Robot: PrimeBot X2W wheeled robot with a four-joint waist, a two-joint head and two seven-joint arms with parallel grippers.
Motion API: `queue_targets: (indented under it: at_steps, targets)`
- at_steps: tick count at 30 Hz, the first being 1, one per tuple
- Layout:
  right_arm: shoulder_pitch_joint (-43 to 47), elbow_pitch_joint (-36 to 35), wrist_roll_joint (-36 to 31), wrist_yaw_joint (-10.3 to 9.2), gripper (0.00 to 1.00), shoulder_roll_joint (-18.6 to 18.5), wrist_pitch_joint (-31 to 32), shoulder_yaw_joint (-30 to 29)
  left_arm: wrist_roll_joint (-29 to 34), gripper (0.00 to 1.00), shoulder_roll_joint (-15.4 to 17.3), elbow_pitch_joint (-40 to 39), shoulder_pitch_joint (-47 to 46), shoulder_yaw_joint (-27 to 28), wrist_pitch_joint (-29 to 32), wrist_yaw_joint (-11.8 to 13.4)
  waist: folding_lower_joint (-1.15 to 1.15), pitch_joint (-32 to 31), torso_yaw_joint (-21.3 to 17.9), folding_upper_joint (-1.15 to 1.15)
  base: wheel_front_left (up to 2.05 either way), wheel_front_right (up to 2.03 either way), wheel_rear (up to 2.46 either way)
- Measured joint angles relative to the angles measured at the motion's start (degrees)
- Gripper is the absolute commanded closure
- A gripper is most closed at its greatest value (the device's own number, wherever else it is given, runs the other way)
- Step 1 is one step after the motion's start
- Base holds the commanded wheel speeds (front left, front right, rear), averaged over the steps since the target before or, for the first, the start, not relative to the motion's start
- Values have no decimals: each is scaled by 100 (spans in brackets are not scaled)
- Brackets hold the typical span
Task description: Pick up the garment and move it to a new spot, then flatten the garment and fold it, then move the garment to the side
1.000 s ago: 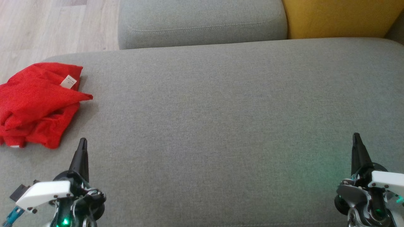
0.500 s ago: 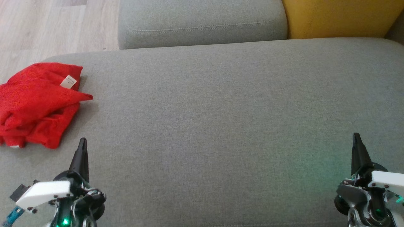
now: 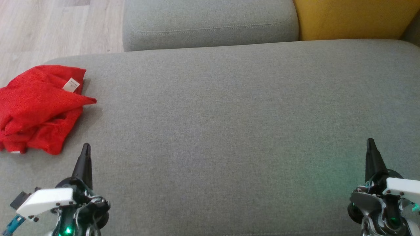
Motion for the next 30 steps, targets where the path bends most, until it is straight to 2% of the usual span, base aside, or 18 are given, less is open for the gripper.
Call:
queue_targets:
  at_steps: [12, 13, 18, 26, 30]
  targets:
    - [0, 0, 0, 0, 100, 0, 0, 0, 0, 100, 0, 0, 0, 0, 0, 0, 0, 0, 0, 0, 0, 0, 0]
    - [4, 16, 0, 0, 0, 2, 0, 1, -2, 0, -2, 19, 4, -3, -3, 4, 0, 0, 0, 0, 0, 0, 0]
    - [271, 394, 0, 0, 0, 37, -7, 20, -3, 0, -71, 413, 313, -23, -13, 25, 0, -1, -1, 0, 0, 0, 0]
    - [331, 376, -120, 0, 0, 38, -121, 54, 2, 0, -79, 413, 371, -35, -155, 26, 0, -19, -10, 0, 0, 0, 0]
    - [331, 376, -290, 0, 0, 38, -178, 51, 218, 0, -78, 393, 371, -15, -211, 26, 0, -30, -13, 0, 0, 0, 0]
